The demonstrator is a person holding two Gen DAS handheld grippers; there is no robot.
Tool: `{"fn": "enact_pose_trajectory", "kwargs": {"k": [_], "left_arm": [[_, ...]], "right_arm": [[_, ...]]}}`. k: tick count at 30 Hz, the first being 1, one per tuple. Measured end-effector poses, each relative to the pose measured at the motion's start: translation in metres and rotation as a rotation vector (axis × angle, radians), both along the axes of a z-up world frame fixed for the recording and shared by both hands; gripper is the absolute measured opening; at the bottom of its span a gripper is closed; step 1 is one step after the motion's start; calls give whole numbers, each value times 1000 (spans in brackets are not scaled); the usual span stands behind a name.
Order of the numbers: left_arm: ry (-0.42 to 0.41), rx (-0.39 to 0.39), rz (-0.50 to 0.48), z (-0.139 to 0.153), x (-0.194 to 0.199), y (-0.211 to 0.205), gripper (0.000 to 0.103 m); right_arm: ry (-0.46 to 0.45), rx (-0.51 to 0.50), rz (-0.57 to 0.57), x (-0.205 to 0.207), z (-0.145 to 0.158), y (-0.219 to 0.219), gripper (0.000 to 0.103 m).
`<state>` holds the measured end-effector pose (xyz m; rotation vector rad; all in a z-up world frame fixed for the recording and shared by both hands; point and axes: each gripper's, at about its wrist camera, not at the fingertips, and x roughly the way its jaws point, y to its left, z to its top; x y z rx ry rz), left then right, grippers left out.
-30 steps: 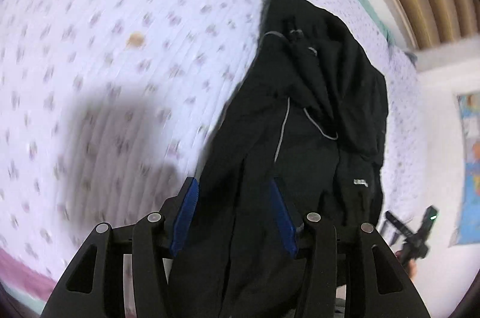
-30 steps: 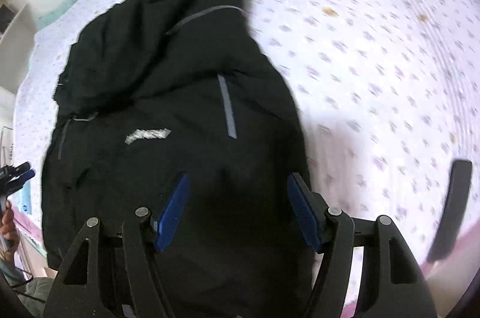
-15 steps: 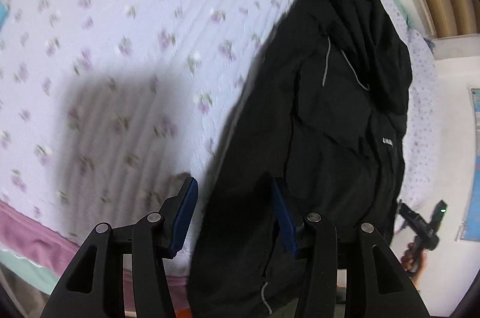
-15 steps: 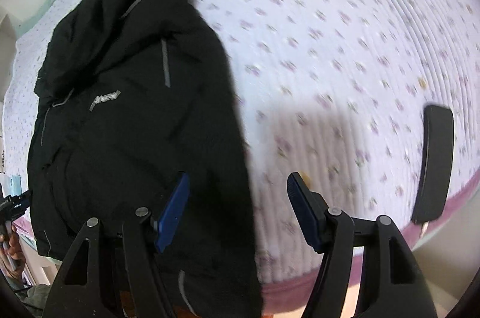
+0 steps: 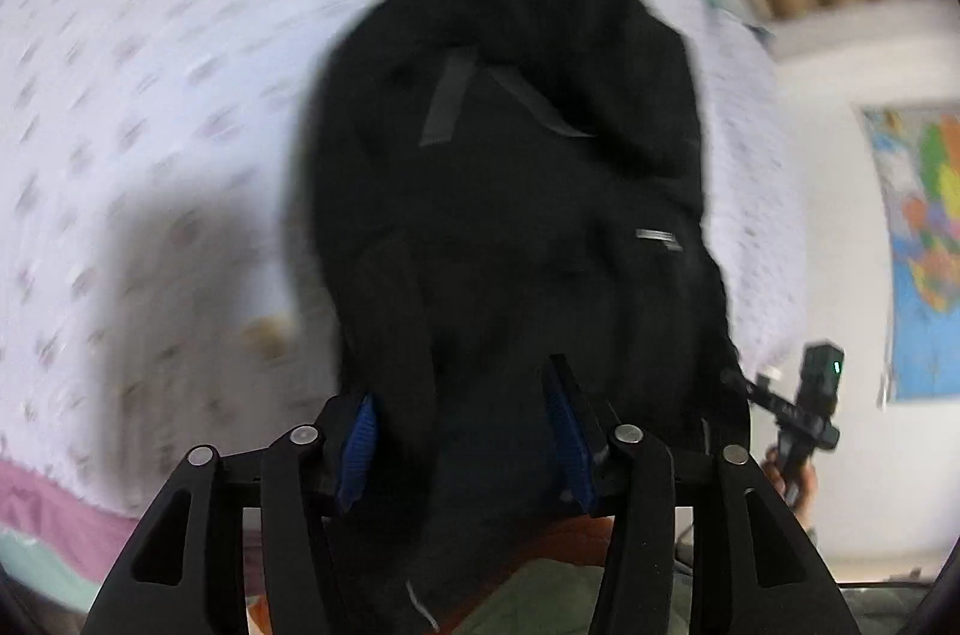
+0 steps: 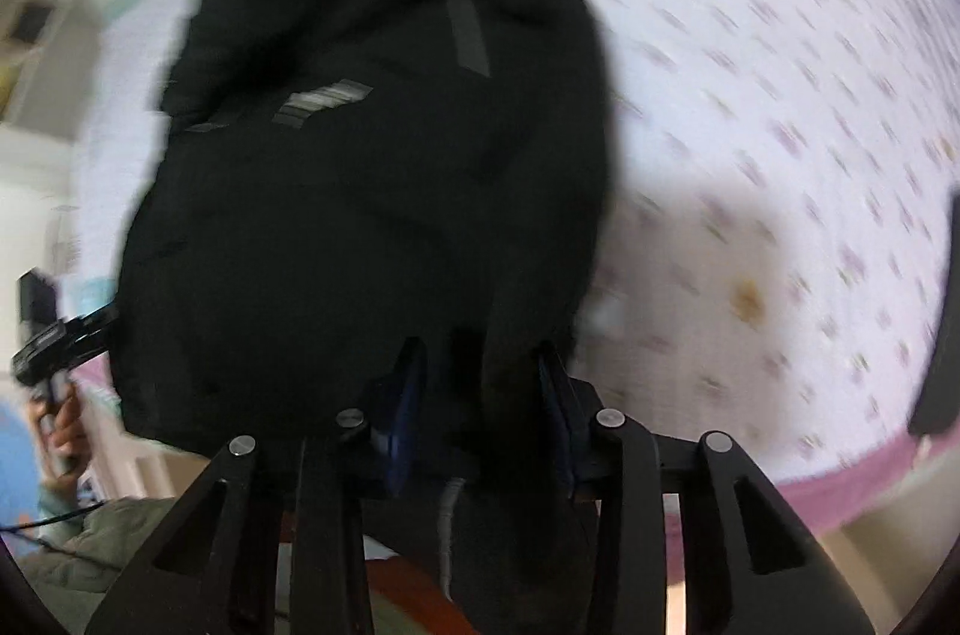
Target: Fold large clothes
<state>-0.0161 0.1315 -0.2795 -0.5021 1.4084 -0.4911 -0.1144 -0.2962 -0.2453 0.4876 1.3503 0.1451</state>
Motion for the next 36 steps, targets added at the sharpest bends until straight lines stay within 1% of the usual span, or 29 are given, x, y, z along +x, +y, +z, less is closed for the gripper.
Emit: {"fn": "enact_pose_trajectory", "kwargs": {"k": [2,3,5,6,8,9,12,13,15,16,17,19,20,21,22,23,24,26,27,29,30,31,34,36], "left_arm": [[-27,-5,-10,5,3,-15,56],[-25,-7,-4,2,4,-18,56],[11,-19,30,-14,0,-21,56],[27,-8,29,-21,-5,-19,56],[43,43,15,-28,-12,-12,56],[66,79,11,-32,-19,-8,56],[114,137,2,-36,-39,7,56],[130,144,2,-39,-45,11,56],[186,135,-2,-53,-58,24,56],[194,133,-5,-56,-61,24,56],[198,135,-11,-59,-66,23,56],[170,163,-26,-57,-67,15,56],[145,161,-36,-53,-66,11,40],[124,156,-41,-49,-63,12,11],[109,143,-43,-43,-58,10,10],[82,133,-42,-35,-55,9,10],[59,119,-39,-27,-50,9,11],[38,75,-12,-11,-40,8,11],[23,24,24,0,-32,12,11],[0,-49,70,14,-20,18,11],[-24,-81,97,22,-14,24,11],[-42,-100,119,28,-11,29,11],[-88,-151,242,47,-2,57,11],[-109,-180,291,51,1,63,11]], "right_arm": [[-25,56,16,6,5,3,41],[-19,57,27,9,3,4,41],[11,53,45,13,-6,5,41],[20,50,45,10,-10,3,41],[31,33,37,11,-16,6,41],[41,20,21,7,-18,7,43],[90,-18,-8,-6,-24,6,46],[112,-45,-6,-14,-27,5,46],[160,-94,2,-28,-31,1,46],[184,-106,6,-36,-34,-2,46],[200,-99,4,-42,-35,-7,47],[208,-45,-22,-52,-35,-11,47],[198,-34,-31,-55,-32,-10,43],[170,-37,-41,-56,-26,-9,32],[150,-29,-49,-56,-21,-7,18],[123,-8,-60,-53,-12,-5,15],[105,-4,-61,-51,-7,-3,14],[53,-16,-42,-39,13,2,14],[38,-13,-37,-33,20,2,14],[-5,15,-27,-19,37,-1,14],[-26,30,-22,-11,45,-2,14],[-46,34,-16,-1,53,-3,14],[-96,61,-25,24,70,-4,14],[-134,88,-46,36,79,-13,14]]}}
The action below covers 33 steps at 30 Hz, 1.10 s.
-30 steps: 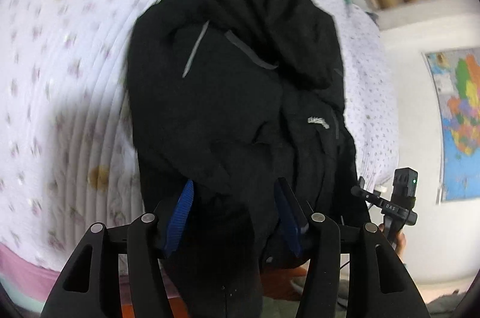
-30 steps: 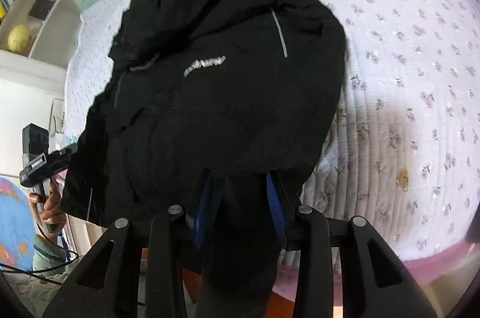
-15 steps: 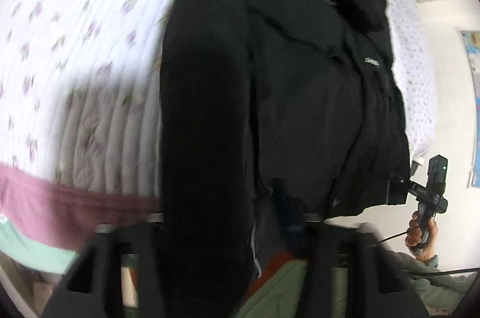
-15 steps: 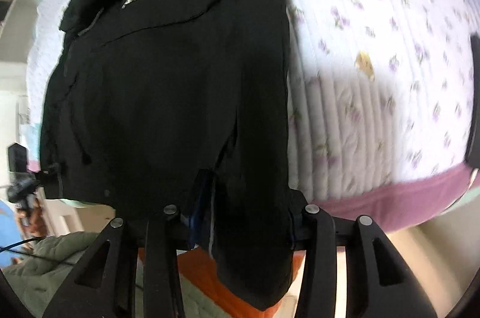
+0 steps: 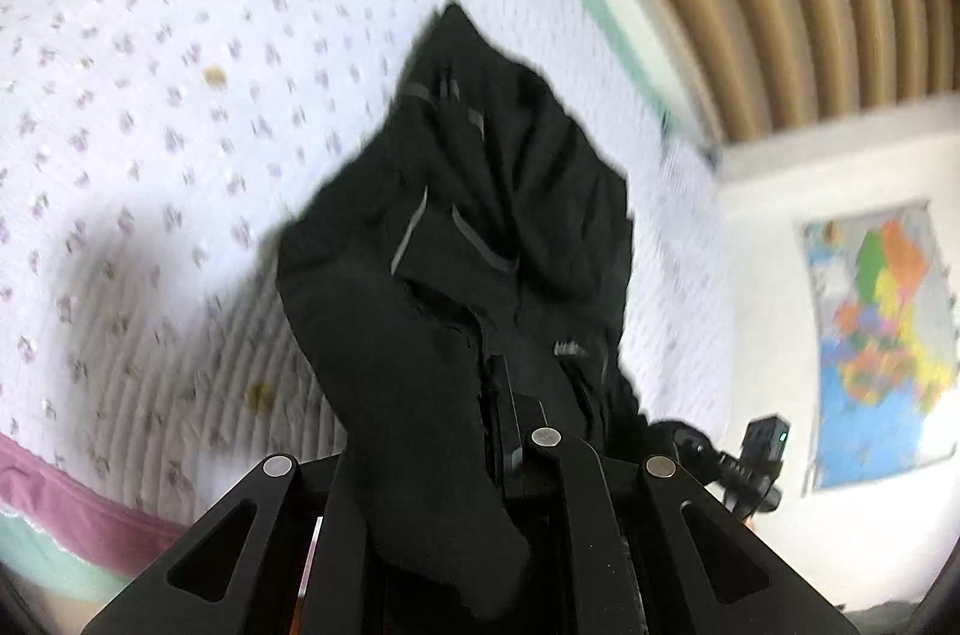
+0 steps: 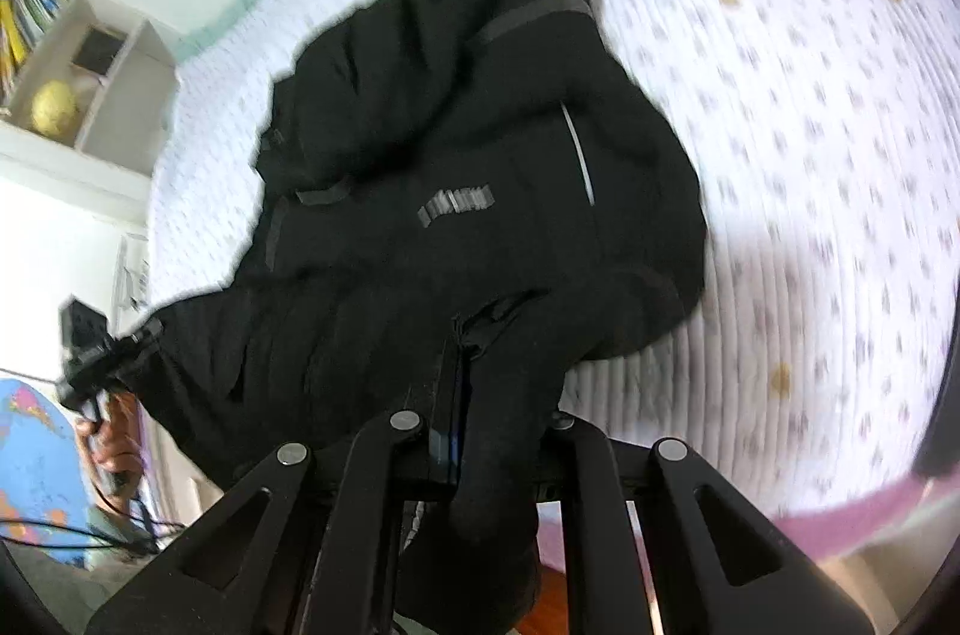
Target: Fold large clothes
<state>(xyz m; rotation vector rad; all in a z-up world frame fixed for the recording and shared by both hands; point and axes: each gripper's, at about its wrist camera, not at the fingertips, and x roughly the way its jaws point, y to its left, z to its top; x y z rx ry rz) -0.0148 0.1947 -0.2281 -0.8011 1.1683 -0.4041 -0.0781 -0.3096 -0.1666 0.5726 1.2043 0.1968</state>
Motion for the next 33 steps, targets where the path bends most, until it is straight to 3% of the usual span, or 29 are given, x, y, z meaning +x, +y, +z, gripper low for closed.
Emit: {"fn": "enact_pose_trajectory", "kwargs": {"k": [4,9,15,19,24,29,33], "left_arm": [[-30,1,13,9,27,-8,11],[-109,4,18,35,88,-25,13],[-112,19,9,46,184,-35,14],[-41,59,0,20,256,-52,15],[99,119,0,-55,334,-77,18],[219,63,17,-129,355,-86,18],[169,92,-51,-130,357,-92,19]], "right_arm": [[-95,67,-78,26,30,-27,14],[-196,68,-185,70,62,-67,14],[-185,17,-254,154,58,-85,14],[-93,17,-341,215,20,-94,14],[31,-70,-348,279,-50,-98,14],[156,-130,-286,318,-119,-85,14],[171,-184,-255,329,-129,-78,14]]}}
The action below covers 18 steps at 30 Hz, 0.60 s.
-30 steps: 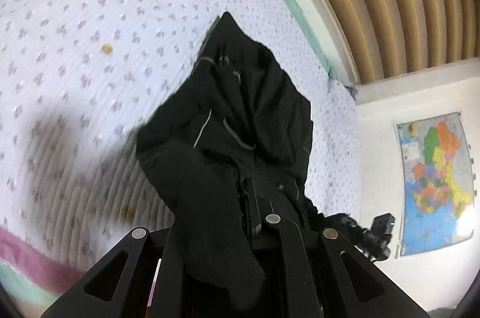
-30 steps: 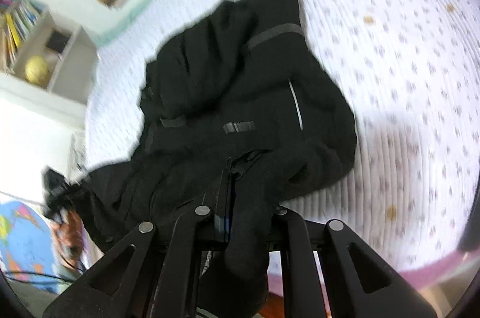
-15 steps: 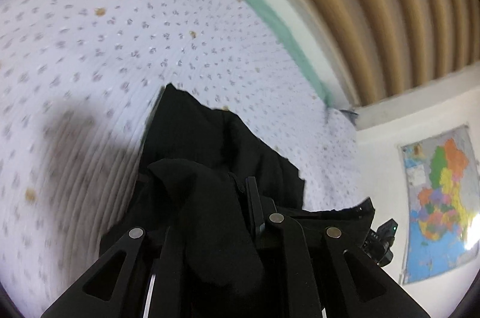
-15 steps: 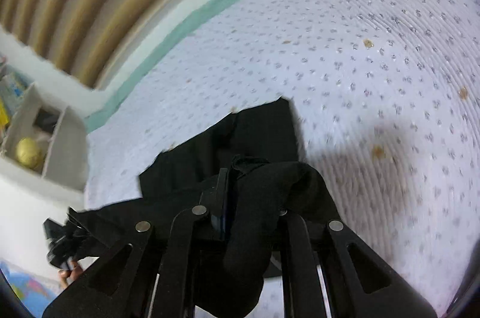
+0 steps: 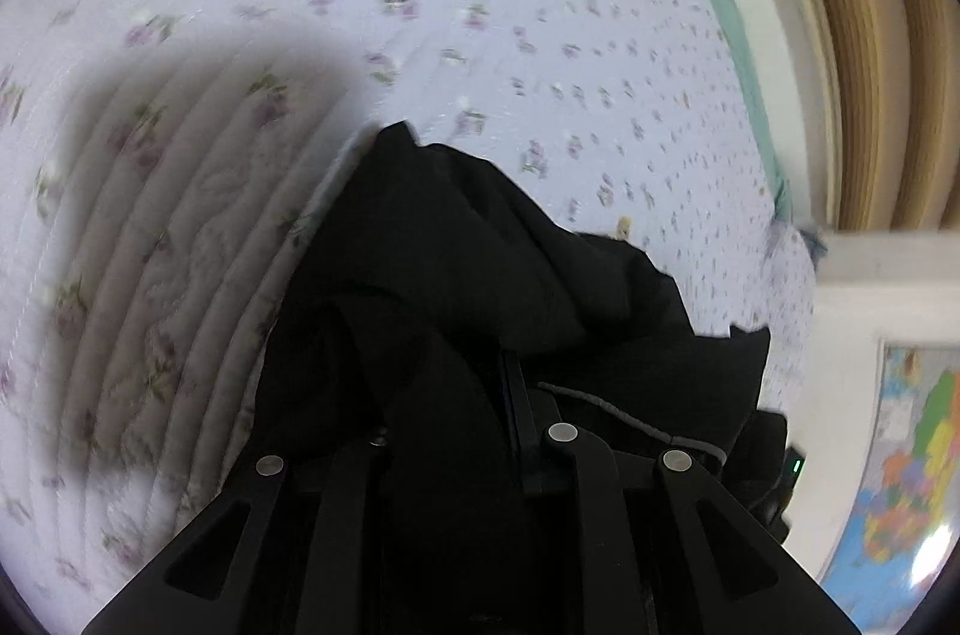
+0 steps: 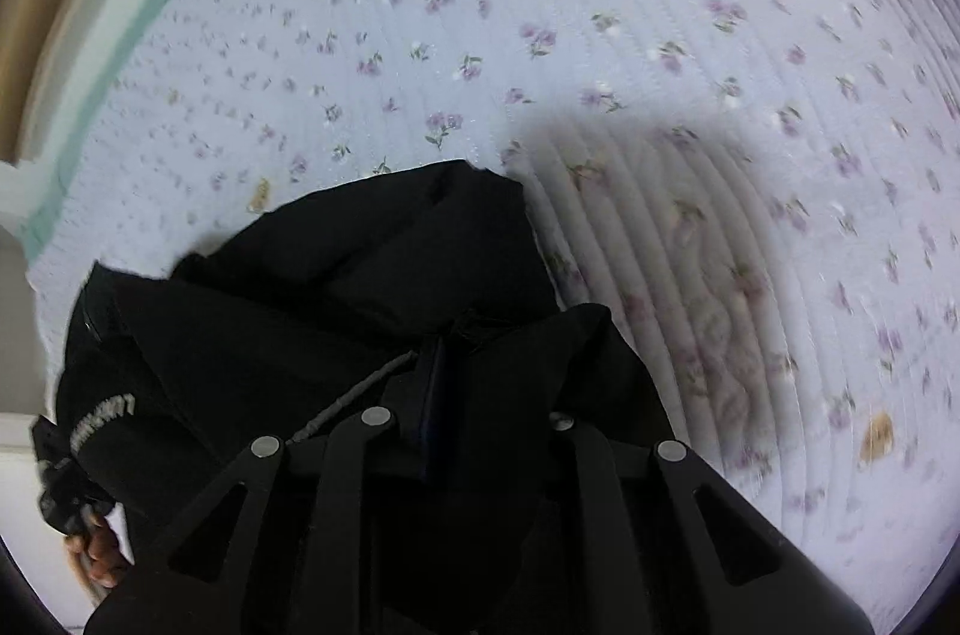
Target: Fold large clothes
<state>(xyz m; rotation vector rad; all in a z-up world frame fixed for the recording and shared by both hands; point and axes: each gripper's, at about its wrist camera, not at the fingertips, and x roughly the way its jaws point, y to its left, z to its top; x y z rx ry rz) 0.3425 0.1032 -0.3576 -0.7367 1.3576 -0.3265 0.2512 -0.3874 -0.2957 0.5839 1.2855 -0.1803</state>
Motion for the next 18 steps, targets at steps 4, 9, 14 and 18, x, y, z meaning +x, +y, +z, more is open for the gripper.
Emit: {"fn": "enact_pose_trajectory", "kwargs": {"k": [4,9,14,18], "left_arm": [[-72,51,-109,21,-9,-6,22],[-130,22,-157,65,-30,9,39],[-270,-46,-195,137,-73,30,70],[-373,-88,-150,170,-95,51,78]], "right_arm": [[-22,41,-8,-7,1,-5,16],[-60,133,-5,-26,30,-16,27],[-154,48,185,-59,99,-2,35],[-245,55,212,-88,135,0,51]]}}
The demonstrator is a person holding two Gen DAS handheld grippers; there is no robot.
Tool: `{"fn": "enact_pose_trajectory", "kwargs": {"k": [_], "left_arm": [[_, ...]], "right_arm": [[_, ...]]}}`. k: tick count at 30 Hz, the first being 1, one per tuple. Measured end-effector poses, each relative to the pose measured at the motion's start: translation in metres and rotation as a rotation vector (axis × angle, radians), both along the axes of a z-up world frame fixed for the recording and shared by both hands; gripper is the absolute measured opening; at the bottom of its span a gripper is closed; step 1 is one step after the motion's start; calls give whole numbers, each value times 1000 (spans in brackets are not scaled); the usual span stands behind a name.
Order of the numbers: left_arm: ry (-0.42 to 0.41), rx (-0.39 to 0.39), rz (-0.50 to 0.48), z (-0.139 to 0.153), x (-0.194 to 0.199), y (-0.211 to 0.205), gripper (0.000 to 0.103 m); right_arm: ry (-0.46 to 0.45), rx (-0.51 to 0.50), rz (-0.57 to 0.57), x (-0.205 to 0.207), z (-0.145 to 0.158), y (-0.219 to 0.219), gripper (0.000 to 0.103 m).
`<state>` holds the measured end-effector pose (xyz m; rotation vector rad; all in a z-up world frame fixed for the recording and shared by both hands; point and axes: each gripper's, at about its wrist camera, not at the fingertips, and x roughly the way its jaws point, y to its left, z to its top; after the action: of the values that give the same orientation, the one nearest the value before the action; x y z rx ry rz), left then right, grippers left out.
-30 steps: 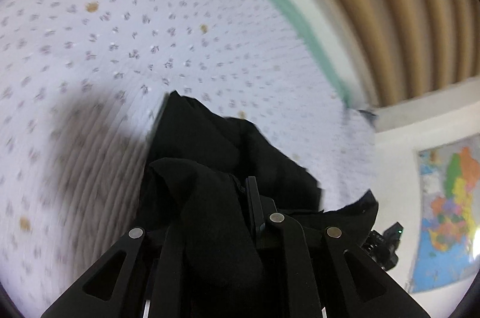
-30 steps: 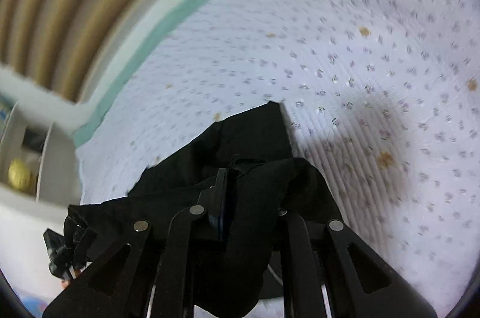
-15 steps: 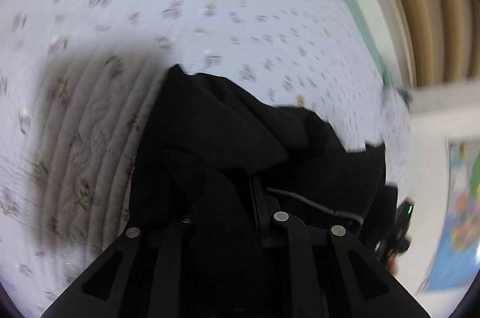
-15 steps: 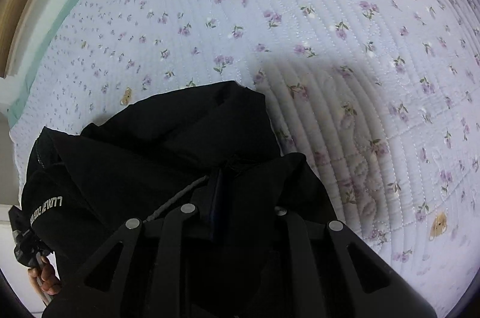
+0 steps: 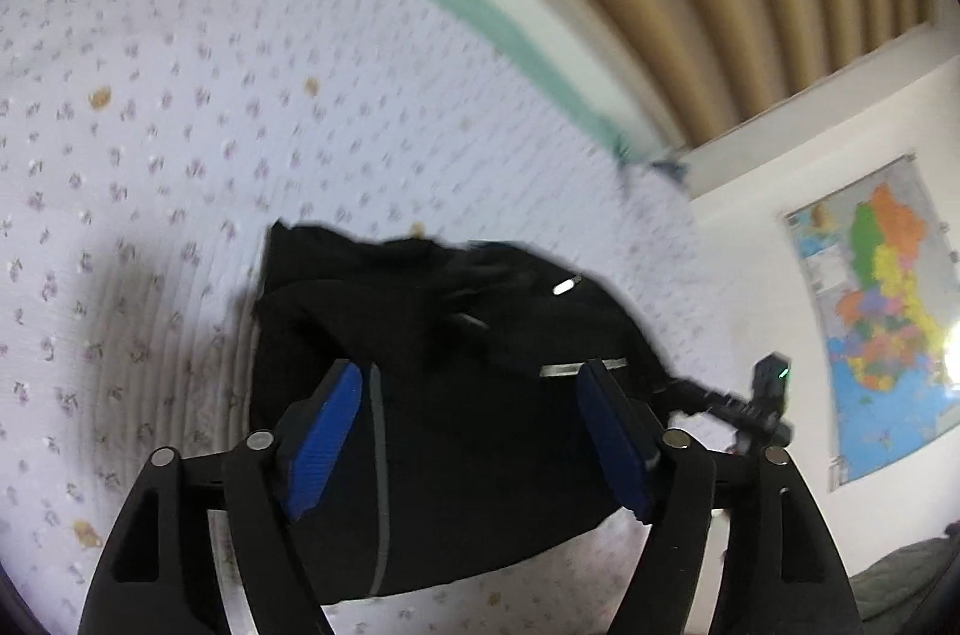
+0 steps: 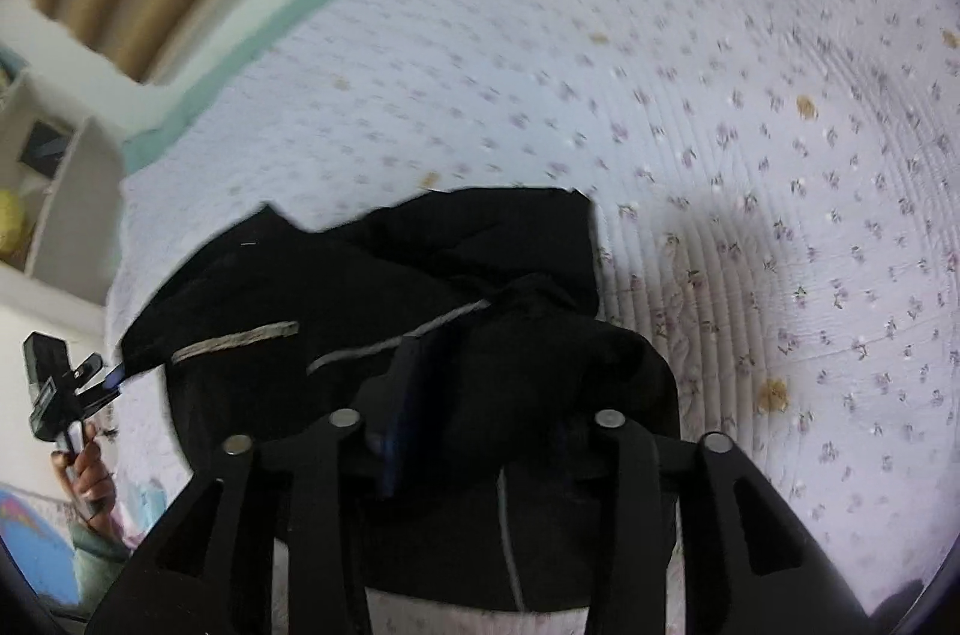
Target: Fold large clothes
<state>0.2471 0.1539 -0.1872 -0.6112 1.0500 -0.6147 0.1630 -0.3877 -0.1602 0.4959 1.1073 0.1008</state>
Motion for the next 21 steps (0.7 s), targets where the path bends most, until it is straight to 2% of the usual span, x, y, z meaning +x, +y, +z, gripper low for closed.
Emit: {"fn": "enact_pose_trajectory", "kwargs": {"k": [2,4,7,9,12,16,19,21], "left_arm": [[-15,-4,42,0,3,-1,79],[41,90,81,-17,15,-5,79],[108,208,81,-45,32,-17,79],[148,251,75,-67,43,-21,79],[174,244,127,-88,63,-18,79],[174,194,155,-97,83,-9,79],[159,206,146,-98,94,-7,79],[170,195,112,-103,102,-9,79]], "right_arm": [[-35,-53,-15,-6,9,4,61],[-70,-113,-51,-10,15,4,72],[-76,-95,-64,-6,12,-1,77],[-40,-145,-47,5,-2,0,78],[10,-181,-9,28,-32,-4,78],[52,-180,-3,67,-69,-21,78],[74,-180,-16,87,-91,-31,78],[100,-141,-21,98,-108,-37,78]]}}
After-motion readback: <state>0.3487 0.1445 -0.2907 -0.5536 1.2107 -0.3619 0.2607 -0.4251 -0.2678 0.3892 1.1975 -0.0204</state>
